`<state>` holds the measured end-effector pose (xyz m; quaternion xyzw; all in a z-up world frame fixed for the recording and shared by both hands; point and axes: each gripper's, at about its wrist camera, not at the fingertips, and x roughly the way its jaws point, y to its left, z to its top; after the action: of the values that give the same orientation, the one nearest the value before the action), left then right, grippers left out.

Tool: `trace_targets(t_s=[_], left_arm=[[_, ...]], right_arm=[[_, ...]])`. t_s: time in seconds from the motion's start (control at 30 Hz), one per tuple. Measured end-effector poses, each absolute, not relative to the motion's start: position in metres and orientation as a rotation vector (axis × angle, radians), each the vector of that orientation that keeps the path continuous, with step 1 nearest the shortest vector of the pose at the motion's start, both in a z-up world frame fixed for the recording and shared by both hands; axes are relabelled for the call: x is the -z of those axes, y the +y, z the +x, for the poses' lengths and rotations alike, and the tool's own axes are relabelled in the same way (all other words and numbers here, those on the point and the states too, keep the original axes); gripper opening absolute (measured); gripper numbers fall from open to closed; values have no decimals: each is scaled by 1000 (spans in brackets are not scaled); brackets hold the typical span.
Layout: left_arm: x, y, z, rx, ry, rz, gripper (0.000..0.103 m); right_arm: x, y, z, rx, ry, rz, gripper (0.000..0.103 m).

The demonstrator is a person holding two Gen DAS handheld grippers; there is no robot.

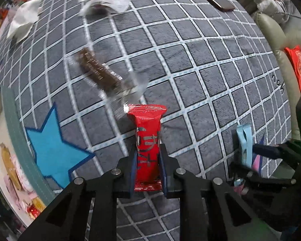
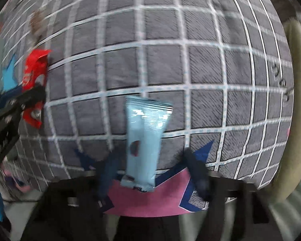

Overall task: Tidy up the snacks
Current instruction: 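Carry red candy and light-blue bar into the box and release them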

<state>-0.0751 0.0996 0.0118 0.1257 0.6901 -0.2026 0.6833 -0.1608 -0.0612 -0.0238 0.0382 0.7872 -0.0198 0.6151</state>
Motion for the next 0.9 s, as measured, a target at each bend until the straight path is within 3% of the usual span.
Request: trace_targets(t_s=[0.07, 0.37, 0.9], left_arm=[[-17, 109, -78, 454, 1539, 267, 22], [-54, 151, -91, 424, 1491, 186, 22], [-86, 257, -80, 251, 1412, 34, 22]], right_arm=[[22, -59, -161, 10, 1808, 101, 25], [-7, -63, -143, -50, 1722, 274, 25], [-59, 41, -84, -245, 1640, 173, 25]])
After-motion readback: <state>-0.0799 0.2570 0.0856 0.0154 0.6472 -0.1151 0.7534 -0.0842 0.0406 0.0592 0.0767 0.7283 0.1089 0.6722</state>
